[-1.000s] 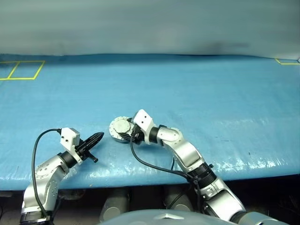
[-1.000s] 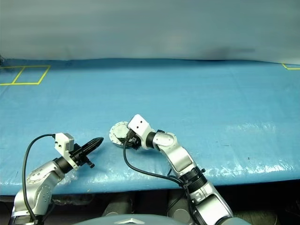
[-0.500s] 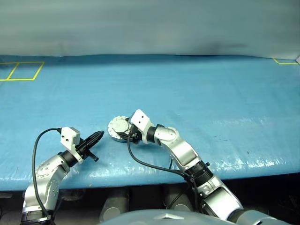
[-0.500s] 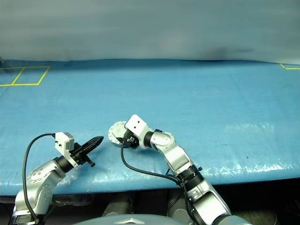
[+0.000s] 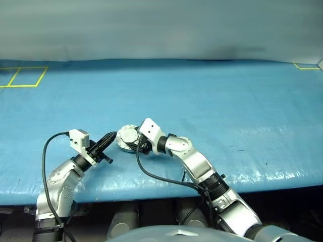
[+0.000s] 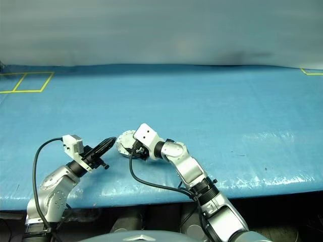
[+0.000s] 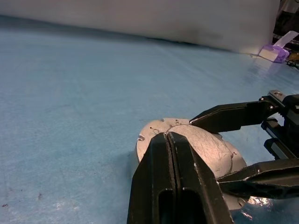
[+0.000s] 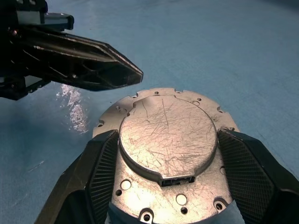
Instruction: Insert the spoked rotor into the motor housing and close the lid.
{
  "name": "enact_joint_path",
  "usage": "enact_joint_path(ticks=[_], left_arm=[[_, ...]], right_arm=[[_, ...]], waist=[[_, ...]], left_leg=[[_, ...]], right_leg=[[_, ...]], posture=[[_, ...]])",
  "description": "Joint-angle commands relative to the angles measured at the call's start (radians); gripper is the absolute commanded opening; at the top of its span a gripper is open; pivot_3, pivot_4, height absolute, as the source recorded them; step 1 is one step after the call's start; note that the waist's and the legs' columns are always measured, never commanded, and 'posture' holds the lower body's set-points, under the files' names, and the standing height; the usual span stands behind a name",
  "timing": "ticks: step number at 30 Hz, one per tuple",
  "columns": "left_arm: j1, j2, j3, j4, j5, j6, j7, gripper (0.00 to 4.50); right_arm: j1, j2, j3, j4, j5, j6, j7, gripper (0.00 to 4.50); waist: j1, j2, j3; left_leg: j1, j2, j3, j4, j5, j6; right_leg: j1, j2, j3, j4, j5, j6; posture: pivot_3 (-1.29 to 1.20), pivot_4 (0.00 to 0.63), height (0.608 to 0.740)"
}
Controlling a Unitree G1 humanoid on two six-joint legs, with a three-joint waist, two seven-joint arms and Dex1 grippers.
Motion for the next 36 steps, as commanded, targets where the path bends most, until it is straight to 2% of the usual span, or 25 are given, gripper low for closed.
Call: enact_joint_path(ticks=[1,7,20,24,29,31,33,36], left_arm=[[-0.025,0.031,-0.043,0.024,0.066,0.027,0.025,0.00],[-0.021,0.045,-0.076,0.043,0.110,0.031,0.036,0.00],[0.023,0.032,-0.073,0.025,0.085,0.019,0.025,0.00],[0.027,0.030,-0.074,0.022,0.089,0.011,0.032,0.00],[0.030,0.031,-0.076,0.021,0.089,0.006,0.035,0.00],[0.030,0.030,-0.078,0.021,0.090,0.004,0.036,0.00],[0.029,0.030,-0.080,0.022,0.091,0.002,0.035,0.00],[0.024,0.028,-0.084,0.024,0.094,-0.001,0.037,0.00]], right_arm=[[0.018,-0.013,0.002,0.031,-0.033,0.032,-0.026,3.05],[0.027,-0.016,-0.017,0.009,-0.028,0.037,-0.043,3.05],[0.030,0.014,-0.098,-0.005,0.038,0.037,-0.060,3.05],[0.045,0.024,-0.137,-0.082,0.134,0.038,0.001,4.46],[0.048,0.046,-0.224,-0.205,0.253,0.127,-0.002,4.49],[0.049,0.065,-0.291,-0.232,0.335,0.221,-0.026,4.49],[0.054,0.075,-0.345,-0.233,0.414,0.327,-0.036,4.49],[0.073,0.078,-0.373,-0.187,0.456,0.425,-0.055,4.49]], waist=[[0.001,0.000,0.000],[0.006,0.004,-0.005],[0.008,0.006,-0.007],[0.010,0.006,-0.007],[0.010,0.007,-0.006],[0.010,0.007,-0.006],[0.013,0.006,-0.006],[0.014,0.007,-0.006]], left_leg=[[0.000,0.000,0.000,0.000,0.000,0.000],[0.001,0.000,0.000,0.001,0.000,0.000],[0.000,-0.001,0.000,0.001,0.000,0.000],[-0.001,-0.001,0.000,0.001,0.000,-0.001],[-0.004,-0.002,-0.001,-0.002,0.000,0.000],[-0.003,-0.002,-0.001,-0.003,0.000,0.000],[-0.003,-0.002,-0.001,-0.004,0.000,0.000],[-0.003,-0.002,-0.001,-0.004,0.000,0.000]], right_leg=[[0.000,0.000,0.000,0.000,0.000,0.000],[0.001,-0.001,0.000,0.000,0.000,0.000],[0.001,-0.001,0.000,-0.001,0.000,0.000],[0.001,-0.002,0.000,-0.001,0.000,0.000],[-0.002,-0.003,0.000,-0.002,0.000,0.000],[-0.002,-0.002,0.000,-0.002,0.000,0.000],[-0.002,-0.003,0.000,-0.002,0.000,0.000],[-0.002,-0.003,0.000,-0.003,0.000,0.000]], posture=[[0.00,0.150,0.740],[0.00,0.150,0.740],[0.00,0.150,0.740],[0.00,0.150,0.740],[0.00,0.150,0.740],[0.00,0.150,0.740],[0.00,0.150,0.740],[0.00,0.150,0.740]])
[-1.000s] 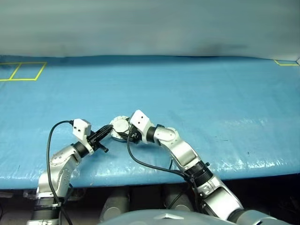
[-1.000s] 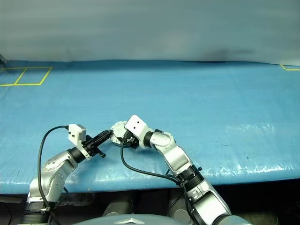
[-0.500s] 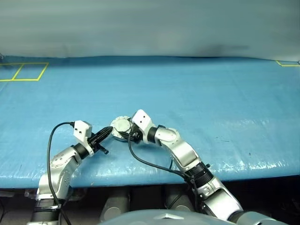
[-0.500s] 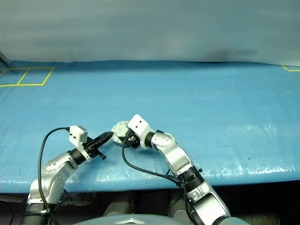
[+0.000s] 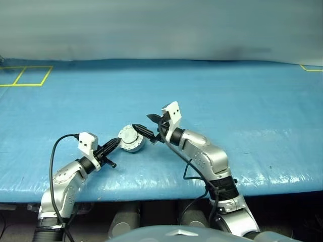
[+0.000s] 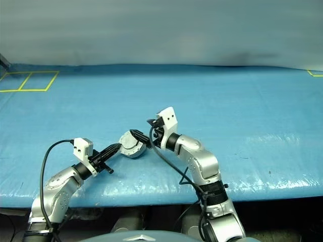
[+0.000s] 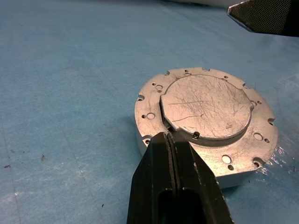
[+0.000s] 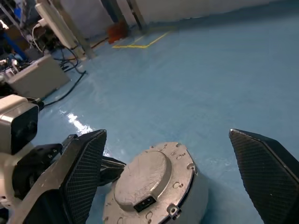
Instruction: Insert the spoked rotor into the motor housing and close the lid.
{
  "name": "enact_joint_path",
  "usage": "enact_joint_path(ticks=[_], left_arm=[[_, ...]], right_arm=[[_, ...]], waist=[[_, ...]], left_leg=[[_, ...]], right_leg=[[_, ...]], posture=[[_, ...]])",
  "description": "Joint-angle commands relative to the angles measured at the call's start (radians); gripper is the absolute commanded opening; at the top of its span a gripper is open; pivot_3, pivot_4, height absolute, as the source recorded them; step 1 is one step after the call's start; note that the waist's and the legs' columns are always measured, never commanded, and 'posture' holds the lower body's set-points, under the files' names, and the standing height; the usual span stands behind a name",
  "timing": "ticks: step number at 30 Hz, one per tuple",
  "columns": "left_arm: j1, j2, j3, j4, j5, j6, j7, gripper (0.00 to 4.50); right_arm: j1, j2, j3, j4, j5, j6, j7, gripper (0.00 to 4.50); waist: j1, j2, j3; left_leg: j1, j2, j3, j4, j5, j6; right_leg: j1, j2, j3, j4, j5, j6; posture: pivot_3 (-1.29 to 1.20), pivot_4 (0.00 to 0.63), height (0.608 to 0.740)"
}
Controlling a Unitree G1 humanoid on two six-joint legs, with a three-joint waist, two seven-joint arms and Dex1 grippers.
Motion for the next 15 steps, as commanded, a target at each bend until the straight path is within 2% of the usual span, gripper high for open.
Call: enact_joint_path(ticks=[1,12,15], left_arm=[[0.007,-0.003,-0.032,0.013,0.023,0.010,-0.001,0.00],[0.005,0.002,-0.033,0.013,0.029,0.001,0.001,0.00],[0.007,0.003,-0.032,0.011,0.031,-0.003,0.003,0.00]], right_arm=[[0.021,0.020,-0.044,0.029,0.078,0.117,-0.027,4.49],[0.018,0.095,-0.134,0.154,0.191,0.260,-0.072,4.49],[0.014,0.108,-0.155,0.174,0.223,0.273,-0.067,3.96]], waist=[[0.000,0.000,0.000],[0.000,0.001,0.000],[0.000,0.001,0.000]], left_leg=[[0.000,0.000,0.000,0.000,0.000,0.000],[0.000,0.000,0.000,-0.002,0.000,0.000],[0.000,0.000,0.000,-0.002,0.000,0.000]], right_leg=[[0.000,0.000,0.000,0.000,0.000,0.000],[-0.001,0.000,0.000,0.000,-0.001,-0.001],[-0.001,0.000,0.000,0.000,-0.001,-0.001]], posture=[[0.00,0.150,0.740],[0.00,0.150,0.740],[0.00,0.150,0.740]])
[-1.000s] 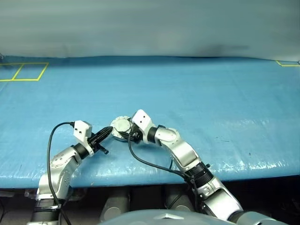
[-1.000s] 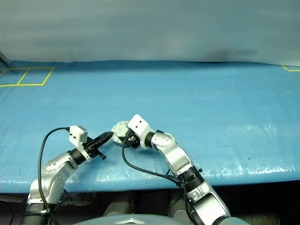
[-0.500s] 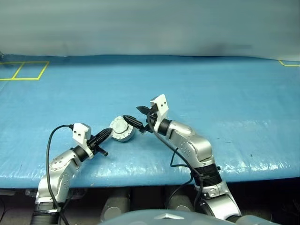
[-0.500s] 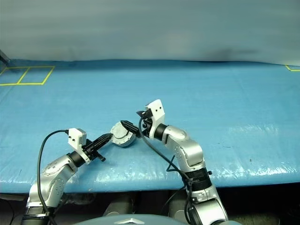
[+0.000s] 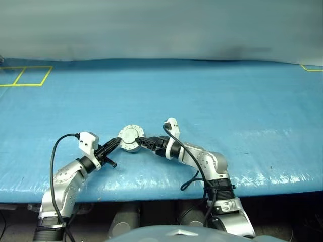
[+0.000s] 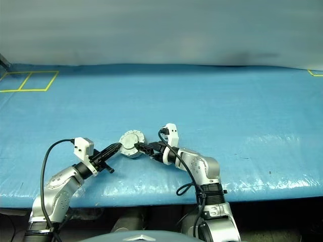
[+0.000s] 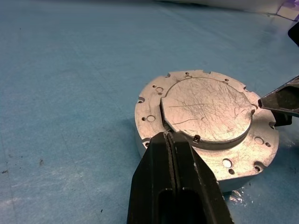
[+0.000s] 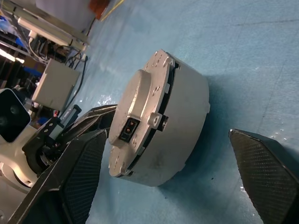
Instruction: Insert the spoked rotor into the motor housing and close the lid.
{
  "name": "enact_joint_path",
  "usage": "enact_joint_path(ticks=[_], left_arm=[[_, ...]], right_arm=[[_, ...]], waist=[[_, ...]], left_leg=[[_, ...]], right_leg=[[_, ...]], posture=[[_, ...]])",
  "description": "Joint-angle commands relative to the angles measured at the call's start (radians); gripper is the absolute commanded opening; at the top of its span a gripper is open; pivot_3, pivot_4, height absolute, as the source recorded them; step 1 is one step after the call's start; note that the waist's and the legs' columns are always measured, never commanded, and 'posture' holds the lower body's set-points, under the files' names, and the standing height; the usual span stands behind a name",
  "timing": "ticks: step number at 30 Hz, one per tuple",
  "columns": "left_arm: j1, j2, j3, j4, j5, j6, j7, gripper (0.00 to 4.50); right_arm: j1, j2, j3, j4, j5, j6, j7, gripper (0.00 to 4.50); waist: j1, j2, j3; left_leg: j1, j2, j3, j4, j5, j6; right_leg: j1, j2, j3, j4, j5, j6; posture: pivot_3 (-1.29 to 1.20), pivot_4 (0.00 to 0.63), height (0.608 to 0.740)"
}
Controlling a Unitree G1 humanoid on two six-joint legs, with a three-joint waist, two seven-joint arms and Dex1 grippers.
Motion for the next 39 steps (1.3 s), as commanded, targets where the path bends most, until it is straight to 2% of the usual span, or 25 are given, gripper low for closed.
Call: enact_joint_path(ticks=[1,5,8,10,21,26,34,37,39], left_arm=[[0.013,0.002,-0.023,0.009,0.021,0.014,0.001,0.00],[0.020,0.000,-0.019,0.006,0.024,0.012,0.002,0.00],[0.023,-0.002,-0.019,0.004,0.024,0.012,0.003,0.00],[0.022,-0.005,-0.017,0.005,0.024,0.012,0.004,0.00],[-0.021,-0.099,0.104,-0.023,-0.135,0.080,0.070,0.00],[-0.049,-0.163,0.180,-0.032,-0.260,0.109,0.106,0.00],[-0.037,-0.188,0.212,-0.050,-0.381,0.187,0.120,0.00],[-0.014,-0.194,0.196,-0.063,-0.399,0.196,0.091,0.60],[-0.005,-0.216,0.191,-0.063,-0.433,0.213,0.082,1.26]], right_arm=[[-0.011,0.029,-0.028,0.008,0.057,0.020,0.006,3.60],[-0.013,0.026,-0.024,0.013,0.071,0.042,-0.001,2.29],[-0.007,0.016,-0.001,0.011,0.057,0.029,-0.004,1.48],[-0.006,0.012,0.005,0.010,0.055,0.026,-0.005,1.27],[-0.045,0.045,-0.097,0.050,0.123,0.032,-0.090,1.25],[-0.069,0.084,-0.186,0.087,0.192,0.048,-0.161,1.25],[-0.108,0.126,-0.307,0.132,0.304,0.052,-0.281,1.25],[-0.123,0.137,-0.343,0.132,0.370,0.048,-0.313,1.25],[-0.132,0.145,-0.353,0.113,0.416,0.049,-0.325,1.25]], waist=[[0.000,0.000,0.000],[-0.001,0.000,0.000],[-0.004,0.000,0.000],[-0.003,0.000,0.000],[-0.004,0.000,0.000],[-0.004,-0.002,0.002],[-0.005,-0.002,0.003],[-0.007,-0.002,0.004],[-0.007,-0.002,0.005]], left_leg=[[0.000,0.000,0.000,0.000,0.000,0.000],[0.000,0.000,0.000,0.000,0.000,0.000],[0.000,0.000,0.000,0.000,0.000,0.000],[0.001,0.000,0.000,0.000,0.000,0.000],[-0.001,0.001,0.000,0.000,0.000,0.000],[-0.003,0.001,-0.001,0.000,0.000,0.000],[-0.003,0.001,-0.001,0.000,0.000,0.000],[-0.003,0.001,-0.001,0.000,0.000,0.000],[-0.004,0.001,-0.001,0.000,0.000,0.000]], right_leg=[[0.000,0.000,0.000,0.000,0.000,0.000],[0.000,0.000,0.000,0.000,0.000,0.000],[0.000,0.000,0.000,0.000,0.000,0.000],[0.001,0.000,0.000,0.000,0.000,0.000],[-0.001,0.000,-0.002,0.000,0.000,0.000],[-0.001,0.000,-0.002,-0.001,0.000,0.000],[-0.001,0.000,-0.003,-0.001,0.000,0.000],[-0.001,0.000,-0.003,-0.002,0.000,0.000],[-0.001,0.000,-0.003,-0.002,0.000,0.000]], posture=[[0.00,0.150,0.740],[0.00,0.150,0.740],[0.00,0.150,0.740],[0.00,0.150,0.740],[0.00,0.150,0.740],[0.00,0.150,0.740],[0.00,0.150,0.740],[0.00,0.150,0.740],[0.00,0.150,0.740]])
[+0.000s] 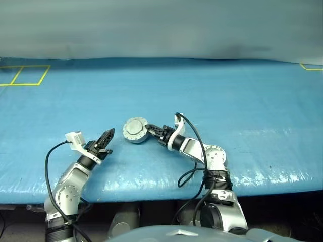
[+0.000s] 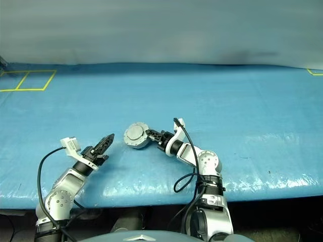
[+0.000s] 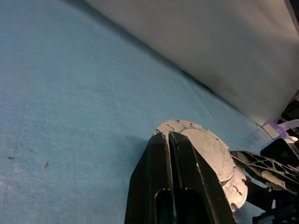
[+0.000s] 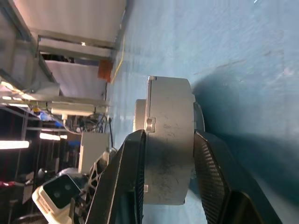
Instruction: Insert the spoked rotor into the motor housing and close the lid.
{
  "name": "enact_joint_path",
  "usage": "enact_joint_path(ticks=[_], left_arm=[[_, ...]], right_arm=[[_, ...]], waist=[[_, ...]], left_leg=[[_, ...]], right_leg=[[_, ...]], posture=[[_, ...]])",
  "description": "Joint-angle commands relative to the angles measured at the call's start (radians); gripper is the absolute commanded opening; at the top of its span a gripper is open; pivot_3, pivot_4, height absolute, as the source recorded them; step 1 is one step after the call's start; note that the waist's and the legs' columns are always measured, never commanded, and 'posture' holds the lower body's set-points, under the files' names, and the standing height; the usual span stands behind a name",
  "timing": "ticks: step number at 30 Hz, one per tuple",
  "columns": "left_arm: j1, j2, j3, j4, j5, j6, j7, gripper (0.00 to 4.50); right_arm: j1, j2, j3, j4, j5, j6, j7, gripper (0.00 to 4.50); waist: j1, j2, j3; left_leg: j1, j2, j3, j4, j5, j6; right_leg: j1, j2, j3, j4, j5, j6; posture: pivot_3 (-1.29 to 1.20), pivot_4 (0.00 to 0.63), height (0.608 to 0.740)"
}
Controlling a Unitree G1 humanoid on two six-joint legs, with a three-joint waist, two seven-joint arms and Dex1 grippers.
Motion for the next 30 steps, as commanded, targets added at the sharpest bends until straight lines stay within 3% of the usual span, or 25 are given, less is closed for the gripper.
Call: enact_joint_path(ticks=[1,10,22,30], left_arm=[[0.009,-0.028,-0.013,-0.049,-0.064,0.026,-0.026,1.63],[-0.003,-0.083,-0.020,-0.051,-0.192,0.111,-0.008,4.47],[-0.080,-0.164,0.038,0.001,-0.422,0.205,0.083,4.47],[-0.131,-0.203,-0.004,0.027,-0.426,0.211,0.068,4.47]], right_arm=[[-0.043,0.057,-0.043,-0.051,0.092,-0.016,-0.022,1.25],[-0.056,0.067,-0.036,-0.113,0.214,-0.011,-0.054,1.25],[-0.030,0.056,0.037,-0.198,0.318,0.008,-0.071,1.25],[-0.006,0.049,0.090,-0.221,0.334,0.008,-0.066,1.25]], waist=[[0.000,-0.001,0.002],[-0.011,-0.001,0.006],[-0.016,-0.001,0.006],[-0.015,-0.001,0.006]], left_leg=[[0.000,0.000,0.000,0.000,0.000,0.000],[-0.002,0.001,0.000,0.000,0.000,0.000],[-0.003,0.001,0.000,0.000,0.000,0.001],[-0.003,0.001,0.000,0.000,0.000,0.001]], right_leg=[[0.000,0.000,0.000,0.000,0.000,0.000],[-0.002,0.001,0.000,-0.001,0.000,0.000],[-0.001,0.002,0.000,-0.002,0.000,0.000],[-0.001,0.002,0.000,-0.003,0.001,0.001]], posture=[[0.00,0.150,0.740],[0.00,0.150,0.740],[0.00,0.150,0.740],[0.00,0.150,0.740]])
